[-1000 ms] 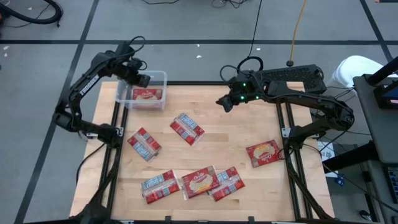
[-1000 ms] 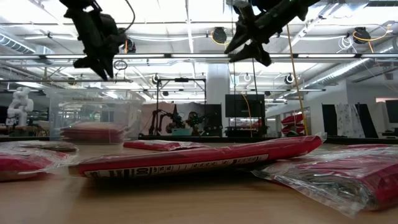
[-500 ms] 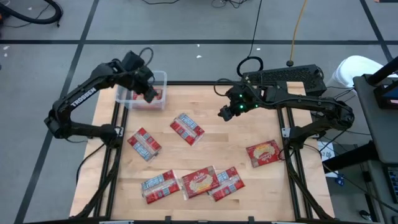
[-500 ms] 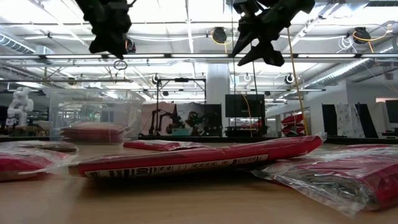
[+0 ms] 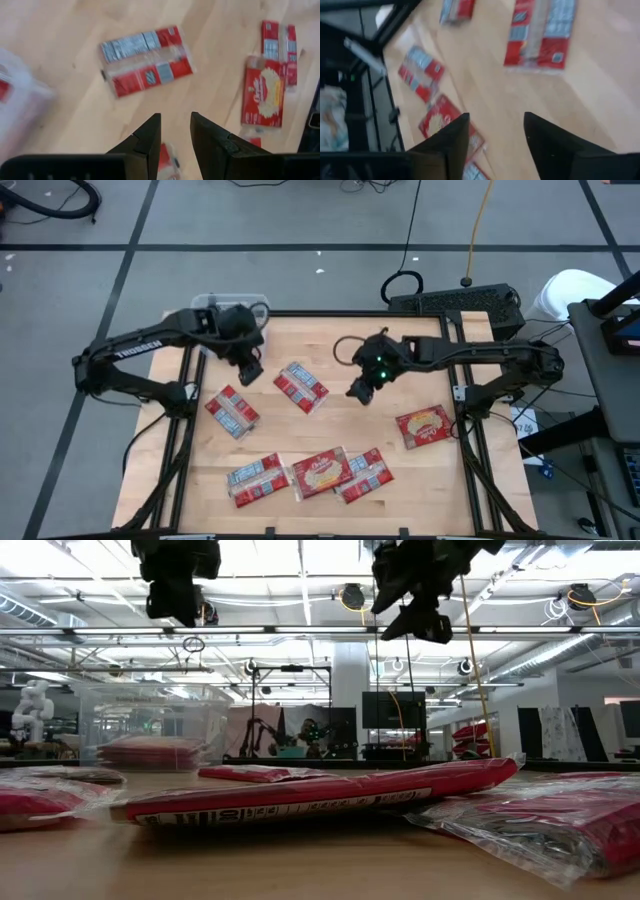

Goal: Sort popcorn bags into baskets
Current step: Put the popcorn pack into the transparent bin

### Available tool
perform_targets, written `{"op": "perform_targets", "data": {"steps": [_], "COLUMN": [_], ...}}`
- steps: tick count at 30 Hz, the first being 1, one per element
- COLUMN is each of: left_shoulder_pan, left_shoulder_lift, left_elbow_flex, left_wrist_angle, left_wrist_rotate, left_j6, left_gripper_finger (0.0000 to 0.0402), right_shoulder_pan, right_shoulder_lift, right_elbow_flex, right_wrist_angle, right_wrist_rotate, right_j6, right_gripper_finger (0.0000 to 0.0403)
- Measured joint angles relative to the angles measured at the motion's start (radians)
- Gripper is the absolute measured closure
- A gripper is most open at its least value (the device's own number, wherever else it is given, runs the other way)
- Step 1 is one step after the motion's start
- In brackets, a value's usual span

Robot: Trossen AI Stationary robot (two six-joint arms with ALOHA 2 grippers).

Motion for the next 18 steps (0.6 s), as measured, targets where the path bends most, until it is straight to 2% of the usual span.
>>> {"op": "perform_targets", "data": {"steps": [8, 12, 18], "left_shoulder_pan": [-0.178, -0.242, -0.337], "left_shoulder_lift": [0.0, 0.0, 0.0], "left_elbow_flex": [-0.053, -0.085, -0.138], "left_wrist_angle": [0.105, 0.178, 0.232], "left_wrist_rotate": [-0.1, -0.117, -0.174], "left_j6": [-0.145, -0.215, -0.342], "left_gripper_finger": [0.0293, 0.0293, 0.0293], "right_shoulder_pan": [0.097, 0.117, 0.135], "right_shoulder_lift": [0.0, 0.0, 0.0], "right_elbow_flex": [-0.028, -0.1, -0.28], "right_wrist_angle": [-0.045, 0.009, 0.325], "right_wrist_rotate": [0.005, -0.056, -0.153], "right_j6": [-0.061, 0.101, 0.474], "right_gripper_finger": [0.0166, 0.0155, 0.0154]}}
